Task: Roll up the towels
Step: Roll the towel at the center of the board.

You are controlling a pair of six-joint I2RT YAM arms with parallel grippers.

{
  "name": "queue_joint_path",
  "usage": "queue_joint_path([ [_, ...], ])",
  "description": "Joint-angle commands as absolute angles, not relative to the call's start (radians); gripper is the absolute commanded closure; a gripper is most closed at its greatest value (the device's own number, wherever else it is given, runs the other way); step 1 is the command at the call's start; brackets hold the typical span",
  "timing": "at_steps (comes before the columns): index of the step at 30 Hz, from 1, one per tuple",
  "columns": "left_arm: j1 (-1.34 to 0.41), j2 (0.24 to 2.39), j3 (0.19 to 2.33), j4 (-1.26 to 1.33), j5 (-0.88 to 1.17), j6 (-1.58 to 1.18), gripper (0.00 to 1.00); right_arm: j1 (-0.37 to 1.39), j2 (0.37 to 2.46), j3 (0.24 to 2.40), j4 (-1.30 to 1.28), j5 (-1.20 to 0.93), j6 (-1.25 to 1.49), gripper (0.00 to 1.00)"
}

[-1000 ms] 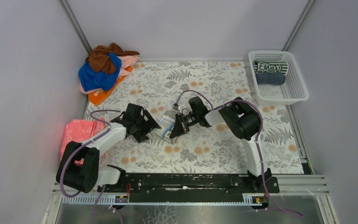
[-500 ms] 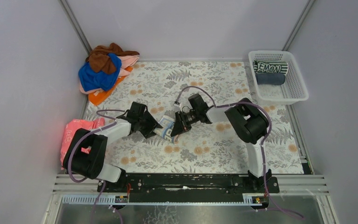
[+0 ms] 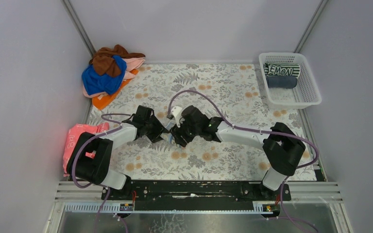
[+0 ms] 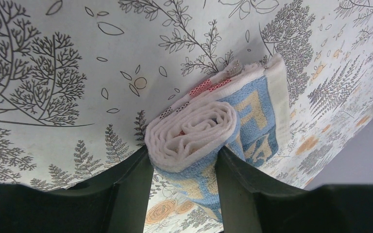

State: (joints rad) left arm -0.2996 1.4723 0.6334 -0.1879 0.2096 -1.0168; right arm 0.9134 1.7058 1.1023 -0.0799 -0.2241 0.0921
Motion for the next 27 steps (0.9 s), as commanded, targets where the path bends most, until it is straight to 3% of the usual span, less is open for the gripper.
queue_joint_path([
  [1, -0.301, 1.527, 0.589, -0.319, 0.112, -0.98, 0.53, 1.026, 1.667, 1.08, -0.054, 0.086, -0.095, 0.33],
  [10, -0.301, 1.526, 0.594, -0.324, 0.114, -0.979, 0.53, 1.146, 1.798, 1.105, -0.022, 0.228, -0.21, 0.29],
  [17, -0.301, 1.524, 0.598, -0.332, 0.113, -0.976, 0.53, 1.16, 1.898, 1.113, -0.039, 0.256, -0.253, 0.35],
  [22, -0.3, 1.514, 0.611, -0.346, 0.109, -0.972, 0.52, 1.153, 1.953, 1.127, -0.079, 0.21, -0.277, 0.54],
  [27, -0.293, 1.478, 0.661, -0.412, 0.077, -0.947, 0.43, 1.082, 1.957, 1.166, -0.172, -0.033, -0.222, 0.77],
])
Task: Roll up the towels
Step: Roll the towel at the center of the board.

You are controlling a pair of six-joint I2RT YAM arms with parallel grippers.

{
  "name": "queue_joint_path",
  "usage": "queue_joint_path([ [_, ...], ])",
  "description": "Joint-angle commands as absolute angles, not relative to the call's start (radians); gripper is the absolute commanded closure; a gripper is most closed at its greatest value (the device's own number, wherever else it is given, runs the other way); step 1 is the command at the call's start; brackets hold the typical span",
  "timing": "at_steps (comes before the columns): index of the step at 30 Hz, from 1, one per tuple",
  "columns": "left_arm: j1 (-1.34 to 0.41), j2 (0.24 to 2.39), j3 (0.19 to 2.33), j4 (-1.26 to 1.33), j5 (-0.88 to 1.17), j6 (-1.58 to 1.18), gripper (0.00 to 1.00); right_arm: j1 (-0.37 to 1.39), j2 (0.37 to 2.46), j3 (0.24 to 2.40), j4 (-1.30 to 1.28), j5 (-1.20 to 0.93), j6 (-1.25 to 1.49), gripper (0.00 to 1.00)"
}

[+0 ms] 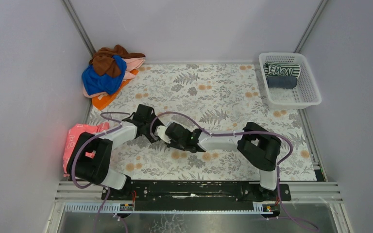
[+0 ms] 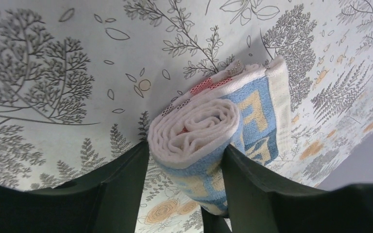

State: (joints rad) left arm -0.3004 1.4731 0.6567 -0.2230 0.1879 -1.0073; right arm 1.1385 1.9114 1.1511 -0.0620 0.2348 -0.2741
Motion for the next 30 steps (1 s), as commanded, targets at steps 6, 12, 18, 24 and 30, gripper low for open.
queue_joint_path([
  [6, -0.282, 1.354, 0.668, -0.456, 0.05, -0.954, 0.25, 0.944, 1.978, 1.233, -0.262, -0.443, -0.13, 0.9],
  [12, -0.279, 1.233, 0.64, -0.5, 0.052, -0.972, 0.15, 0.848, 2.051, 1.273, -0.236, -0.787, -0.024, 0.91],
  [18, -0.28, 1.173, 0.603, -0.461, 0.131, -0.983, 0.12, 0.752, 2.152, 1.248, -0.037, -1.09, 0.213, 0.92],
  [24, -0.281, 1.232, 0.592, -0.397, 0.155, -0.991, 0.14, 0.707, 2.238, 1.248, 0.065, -1.153, 0.365, 0.9],
  [30, -0.281, 1.356, 0.607, -0.336, 0.133, -0.987, 0.22, 0.701, 2.279, 1.262, 0.039, -1.135, 0.394, 0.88],
])
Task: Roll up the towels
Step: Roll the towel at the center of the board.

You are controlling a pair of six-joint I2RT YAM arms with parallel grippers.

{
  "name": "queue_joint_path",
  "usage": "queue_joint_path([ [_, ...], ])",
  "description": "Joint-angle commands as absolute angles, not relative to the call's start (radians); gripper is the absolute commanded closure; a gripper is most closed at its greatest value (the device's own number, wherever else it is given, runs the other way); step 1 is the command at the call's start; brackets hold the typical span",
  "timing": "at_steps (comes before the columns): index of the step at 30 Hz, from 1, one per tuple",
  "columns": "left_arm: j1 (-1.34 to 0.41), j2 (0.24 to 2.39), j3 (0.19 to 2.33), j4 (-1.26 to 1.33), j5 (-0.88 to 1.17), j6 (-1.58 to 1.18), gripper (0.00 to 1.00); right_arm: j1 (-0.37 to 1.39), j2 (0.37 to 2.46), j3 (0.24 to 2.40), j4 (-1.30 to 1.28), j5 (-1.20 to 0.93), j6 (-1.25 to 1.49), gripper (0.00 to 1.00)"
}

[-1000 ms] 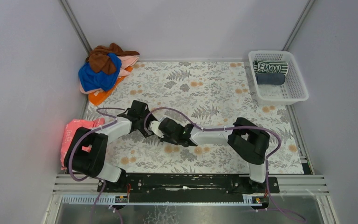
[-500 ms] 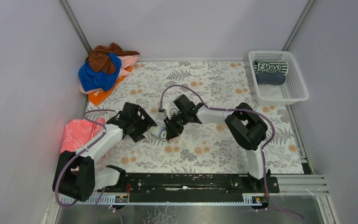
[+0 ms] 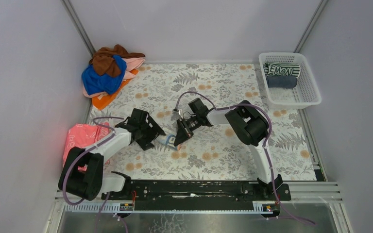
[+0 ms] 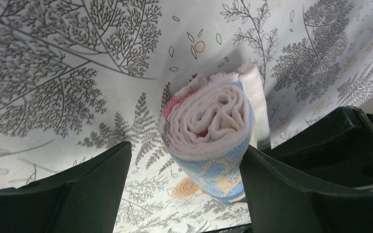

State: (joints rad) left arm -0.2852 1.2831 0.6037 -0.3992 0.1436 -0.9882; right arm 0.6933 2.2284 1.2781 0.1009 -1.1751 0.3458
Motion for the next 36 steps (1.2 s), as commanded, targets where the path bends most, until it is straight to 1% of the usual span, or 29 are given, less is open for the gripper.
queue_joint_path([
  [1, -0.28, 1.376, 0.612, -0.337, 0.132, -0.983, 0.24, 0.701, 2.269, 1.259, 0.04, -1.117, 0.4, 0.88],
  [3, -0.281, 1.41, 0.609, -0.339, 0.129, -0.979, 0.3, 0.7, 2.242, 1.252, 0.021, -1.063, 0.393, 0.88],
  [6, -0.281, 1.437, 0.586, -0.338, 0.125, -0.974, 0.38, 0.701, 2.169, 1.23, 0.013, -0.97, 0.377, 0.82],
  [8, -0.281, 1.444, 0.568, -0.336, 0.121, -0.973, 0.42, 0.702, 2.116, 1.217, -0.005, -0.906, 0.355, 0.75],
  [11, -0.281, 1.445, 0.549, -0.336, 0.116, -0.969, 0.45, 0.708, 2.033, 1.21, -0.055, -0.821, 0.303, 0.63],
  [13, -0.281, 1.444, 0.548, -0.337, 0.116, -0.965, 0.5, 0.722, 1.965, 1.203, -0.099, -0.727, 0.246, 0.55],
  [17, -0.28, 1.447, 0.561, -0.351, 0.113, -0.955, 0.54, 0.784, 1.822, 1.183, -0.154, -0.484, 0.136, 0.38],
  [23, -0.281, 1.456, 0.572, -0.366, 0.113, -0.945, 0.54, 0.931, 1.685, 1.148, -0.133, -0.127, -0.026, 0.23],
  [26, -0.281, 1.46, 0.576, -0.37, 0.116, -0.942, 0.54, 1.034, 1.668, 1.129, -0.095, 0.031, -0.125, 0.2],
  [30, -0.28, 1.467, 0.584, -0.376, 0.12, -0.939, 0.54, 1.155, 1.702, 1.125, -0.047, 0.201, -0.241, 0.19],
  [36, -0.28, 1.468, 0.592, -0.382, 0.121, -0.932, 0.53, 1.208, 1.808, 1.163, -0.031, 0.314, -0.32, 0.2],
])
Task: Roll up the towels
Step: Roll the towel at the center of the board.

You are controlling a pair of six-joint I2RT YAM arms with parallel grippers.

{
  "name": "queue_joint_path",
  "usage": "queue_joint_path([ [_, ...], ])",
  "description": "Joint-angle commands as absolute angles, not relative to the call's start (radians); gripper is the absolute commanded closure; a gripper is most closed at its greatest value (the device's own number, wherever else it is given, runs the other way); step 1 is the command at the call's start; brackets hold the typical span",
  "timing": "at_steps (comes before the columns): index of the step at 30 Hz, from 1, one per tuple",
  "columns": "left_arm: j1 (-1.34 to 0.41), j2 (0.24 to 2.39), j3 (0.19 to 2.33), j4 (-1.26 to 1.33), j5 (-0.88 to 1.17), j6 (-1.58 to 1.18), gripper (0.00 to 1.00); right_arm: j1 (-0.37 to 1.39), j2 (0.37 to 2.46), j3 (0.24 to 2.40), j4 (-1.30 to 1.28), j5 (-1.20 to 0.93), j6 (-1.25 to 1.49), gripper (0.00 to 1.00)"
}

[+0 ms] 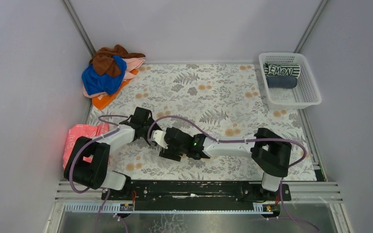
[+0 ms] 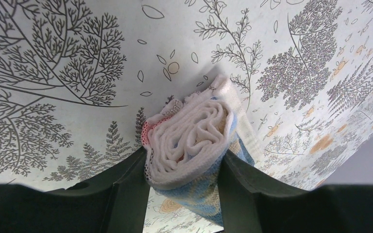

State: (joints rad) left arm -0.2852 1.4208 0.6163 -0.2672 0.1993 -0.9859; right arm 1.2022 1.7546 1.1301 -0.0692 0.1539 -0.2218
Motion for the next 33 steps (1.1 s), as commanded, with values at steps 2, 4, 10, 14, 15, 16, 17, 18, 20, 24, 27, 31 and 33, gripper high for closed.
queue_joint_path([
  [2, -0.28, 1.466, 0.594, -0.382, 0.121, -0.93, 0.53, 1.21, 1.842, 1.168, -0.027, 0.345, -0.334, 0.2],
  [4, -0.28, 1.467, 0.595, -0.382, 0.121, -0.928, 0.53, 1.21, 1.871, 1.165, -0.023, 0.365, -0.35, 0.21],
  [10, -0.28, 1.475, 0.604, -0.381, 0.13, -0.918, 0.52, 1.208, 1.921, 1.155, -0.038, 0.285, -0.334, 0.28],
  [14, -0.28, 1.458, 0.617, -0.385, 0.132, -0.911, 0.49, 1.181, 1.956, 1.191, -0.12, 0.189, -0.29, 0.49],
  [15, -0.279, 1.446, 0.62, -0.385, 0.131, -0.912, 0.48, 1.167, 1.956, 1.197, -0.139, 0.151, -0.272, 0.55],
  [16, -0.279, 1.435, 0.622, -0.385, 0.133, -0.913, 0.44, 1.152, 1.952, 1.2, -0.155, 0.105, -0.254, 0.6],
  [17, -0.278, 1.424, 0.625, -0.385, 0.135, -0.912, 0.42, 1.132, 1.949, 1.203, -0.168, 0.059, -0.235, 0.65],
  [18, -0.277, 1.41, 0.626, -0.386, 0.137, -0.913, 0.41, 1.115, 1.943, 1.203, -0.181, 0.014, -0.216, 0.69],
  [20, -0.272, 1.385, 0.625, -0.392, 0.138, -0.919, 0.37, 1.078, 1.937, 1.208, -0.204, -0.075, -0.176, 0.76],
  [24, -0.268, 1.33, 0.615, -0.396, 0.129, -0.937, 0.3, 1.012, 1.953, 1.227, -0.24, -0.273, -0.12, 0.81],
  [27, -0.267, 1.301, 0.605, -0.391, 0.124, -0.946, 0.28, 0.962, 1.976, 1.238, -0.239, -0.399, -0.061, 0.83],
  [31, -0.267, 1.295, 0.594, -0.372, 0.123, -0.955, 0.28, 0.92, 2.005, 1.25, -0.225, -0.505, 0.022, 0.84],
  [33, -0.267, 1.308, 0.592, -0.357, 0.128, -0.957, 0.28, 0.905, 2.02, 1.255, -0.22, -0.543, 0.061, 0.84],
])
